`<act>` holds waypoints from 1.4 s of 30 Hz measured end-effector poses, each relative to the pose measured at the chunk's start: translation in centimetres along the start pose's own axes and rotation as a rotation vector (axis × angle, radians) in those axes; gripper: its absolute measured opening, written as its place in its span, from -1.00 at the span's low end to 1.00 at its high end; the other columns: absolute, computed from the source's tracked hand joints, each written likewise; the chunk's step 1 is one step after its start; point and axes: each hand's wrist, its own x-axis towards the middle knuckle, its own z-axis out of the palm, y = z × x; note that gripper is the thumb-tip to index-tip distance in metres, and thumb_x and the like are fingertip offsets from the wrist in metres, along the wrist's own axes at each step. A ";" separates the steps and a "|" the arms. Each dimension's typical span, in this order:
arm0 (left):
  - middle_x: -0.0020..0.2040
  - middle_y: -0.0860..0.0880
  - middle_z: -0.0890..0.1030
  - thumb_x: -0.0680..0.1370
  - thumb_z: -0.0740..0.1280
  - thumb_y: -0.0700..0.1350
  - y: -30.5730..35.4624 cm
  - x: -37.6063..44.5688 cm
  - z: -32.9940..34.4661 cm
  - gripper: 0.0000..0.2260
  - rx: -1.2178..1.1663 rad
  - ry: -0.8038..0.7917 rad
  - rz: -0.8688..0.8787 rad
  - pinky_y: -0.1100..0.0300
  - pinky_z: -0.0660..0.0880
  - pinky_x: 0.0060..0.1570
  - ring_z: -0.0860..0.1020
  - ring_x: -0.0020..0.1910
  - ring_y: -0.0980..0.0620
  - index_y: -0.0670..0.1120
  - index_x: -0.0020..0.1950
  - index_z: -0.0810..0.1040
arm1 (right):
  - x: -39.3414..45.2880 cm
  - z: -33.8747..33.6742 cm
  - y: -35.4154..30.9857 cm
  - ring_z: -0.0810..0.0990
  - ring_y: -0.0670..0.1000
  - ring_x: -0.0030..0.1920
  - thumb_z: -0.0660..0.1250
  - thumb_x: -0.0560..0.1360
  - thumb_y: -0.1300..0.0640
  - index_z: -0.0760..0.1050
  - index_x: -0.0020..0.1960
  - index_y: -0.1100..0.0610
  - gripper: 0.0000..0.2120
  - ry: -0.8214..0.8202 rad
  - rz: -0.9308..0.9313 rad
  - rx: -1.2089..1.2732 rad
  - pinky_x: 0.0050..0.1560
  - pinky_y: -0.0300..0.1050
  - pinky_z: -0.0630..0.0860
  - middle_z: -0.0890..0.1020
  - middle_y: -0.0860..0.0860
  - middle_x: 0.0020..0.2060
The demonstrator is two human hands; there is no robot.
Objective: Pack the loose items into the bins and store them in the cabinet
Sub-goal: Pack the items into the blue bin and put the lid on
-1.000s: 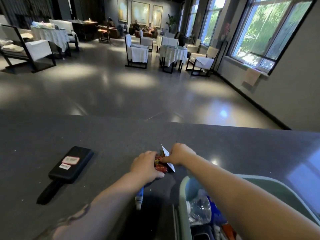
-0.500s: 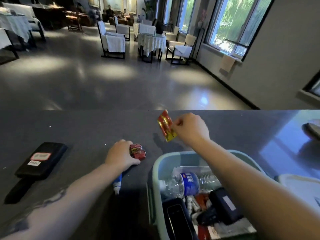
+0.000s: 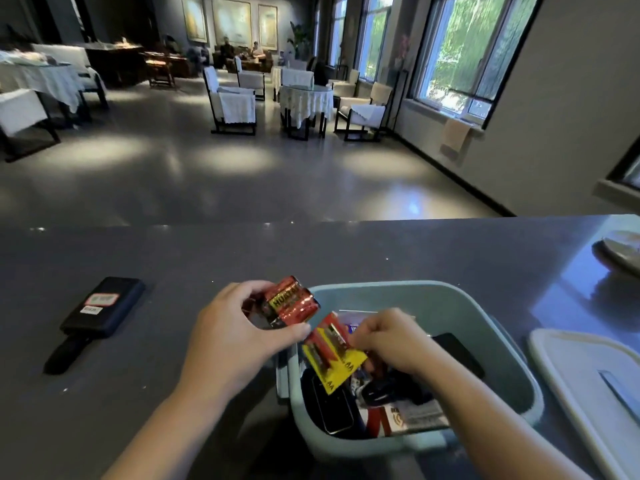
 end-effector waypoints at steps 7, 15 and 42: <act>-0.04 0.24 0.55 0.11 0.59 0.18 0.1 -1.0 0.9 -0.45 0.073 -0.015 -0.009 0.29 0.41 -0.11 0.48 -0.03 0.30 0.15 0.05 0.56 | 2.0 1.8 -0.2 0.54 0.06 -0.46 0.30 0.49 -0.12 0.53 -0.36 0.15 -0.61 0.079 0.051 -0.355 -0.34 -0.08 0.55 0.63 0.04 -0.42; -0.02 0.23 0.50 0.12 0.56 0.21 1.5 -1.4 3.7 -0.42 0.063 -0.037 0.003 0.25 0.43 -0.03 0.46 0.01 0.27 0.17 0.08 0.50 | -3.0 -0.4 -2.5 0.65 -0.11 -0.15 0.24 0.54 -0.15 0.58 0.02 -0.01 -0.74 0.138 -0.235 0.231 -0.08 -0.17 0.55 0.69 -0.07 -0.17; 0.26 0.33 0.39 0.48 0.24 0.26 -4.0 -4.3 5.0 -0.53 -0.031 -0.095 -0.098 0.28 0.29 0.26 0.32 0.29 0.32 0.19 0.37 0.34 | 3.7 3.4 -0.6 0.56 -0.02 0.01 0.37 0.45 -0.17 0.52 0.10 0.02 -0.67 0.204 -0.182 -0.154 0.06 -0.04 0.52 0.56 -0.04 0.01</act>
